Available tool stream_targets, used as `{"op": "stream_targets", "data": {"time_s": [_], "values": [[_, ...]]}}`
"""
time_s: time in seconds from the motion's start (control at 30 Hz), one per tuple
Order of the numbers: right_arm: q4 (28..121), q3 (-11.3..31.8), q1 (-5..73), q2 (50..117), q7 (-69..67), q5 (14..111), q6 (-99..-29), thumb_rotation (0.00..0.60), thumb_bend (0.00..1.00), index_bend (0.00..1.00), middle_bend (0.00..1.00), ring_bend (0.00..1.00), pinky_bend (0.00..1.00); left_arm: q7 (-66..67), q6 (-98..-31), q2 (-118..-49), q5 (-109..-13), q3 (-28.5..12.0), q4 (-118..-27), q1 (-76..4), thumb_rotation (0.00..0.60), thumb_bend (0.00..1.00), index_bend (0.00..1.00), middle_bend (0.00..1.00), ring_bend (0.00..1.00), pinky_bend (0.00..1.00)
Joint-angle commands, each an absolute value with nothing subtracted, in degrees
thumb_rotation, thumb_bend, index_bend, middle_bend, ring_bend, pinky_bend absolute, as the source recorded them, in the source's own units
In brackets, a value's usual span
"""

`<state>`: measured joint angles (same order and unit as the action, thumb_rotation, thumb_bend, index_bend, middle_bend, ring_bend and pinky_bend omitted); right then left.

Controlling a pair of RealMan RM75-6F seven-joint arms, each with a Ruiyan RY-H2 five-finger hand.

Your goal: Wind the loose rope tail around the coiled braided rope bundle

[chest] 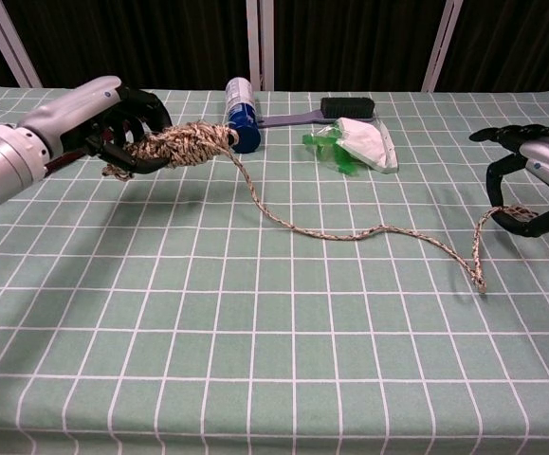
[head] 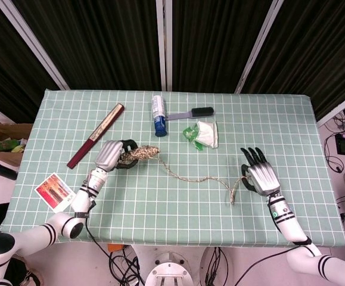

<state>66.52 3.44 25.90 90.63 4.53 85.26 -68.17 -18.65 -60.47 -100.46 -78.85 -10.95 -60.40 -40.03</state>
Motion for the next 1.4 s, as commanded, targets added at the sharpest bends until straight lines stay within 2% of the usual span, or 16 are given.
{"op": "stream_targets", "data": {"time_s": [0.03, 0.3, 0.67, 0.93, 1.13, 1.4], "values": [[69.88, 3.66, 25.93, 89.63, 3.38, 88.19, -71.67, 0.6, 0.48, 0.9, 0.08, 0.0, 0.0, -18.06, -60.63, -99.7, -77.9, -12.06, -62.67, -40.1, 0.6, 0.45, 0.65, 0.64, 0.54, 0.64], [79.58, 7.09, 28.98, 87.8, 9.06, 92.32, -75.4, 0.6, 0.48, 0.92, 0.1, 0.0, 0.0, -10.91, -60.31, -97.84, -74.14, -14.85, -69.2, -40.74, 0.6, 0.45, 0.65, 0.64, 0.54, 0.64], [92.47, 17.09, 38.04, 86.47, 18.77, 89.96, -70.22, 0.6, 0.48, 0.94, 0.1, 0.0, 0.0, -1.32, -60.16, -98.02, -70.01, -17.44, -78.25, -42.76, 0.6, 0.45, 0.65, 0.64, 0.54, 0.65], [96.68, 25.14, 45.06, 86.89, 26.14, 81.24, -64.9, 0.6, 0.48, 0.95, 0.11, 0.0, 0.0, -3.06, -58.8, -99.85, -69.82, -18.49, -82.63, -44.77, 0.6, 0.45, 0.66, 0.64, 0.55, 0.65], [96.37, 30.03, 50.01, 87.32, 30.26, 72.44, -61.96, 0.6, 0.48, 0.96, 0.12, 0.0, 0.0, -7.33, -57.73, -99.84, -72.47, -17.29, -85.15, -45.24, 0.6, 0.45, 0.66, 0.65, 0.55, 0.65], [92.88, 31.7, 53.33, 87.02, 32.76, 62.8, -60.32, 0.6, 0.48, 0.97, 0.12, 0.0, 0.0, -16.75, -59.83, -99.15, -77.57, -16.32, -85.73, -44.36, 0.6, 0.45, 0.67, 0.66, 0.56, 0.66]]}}
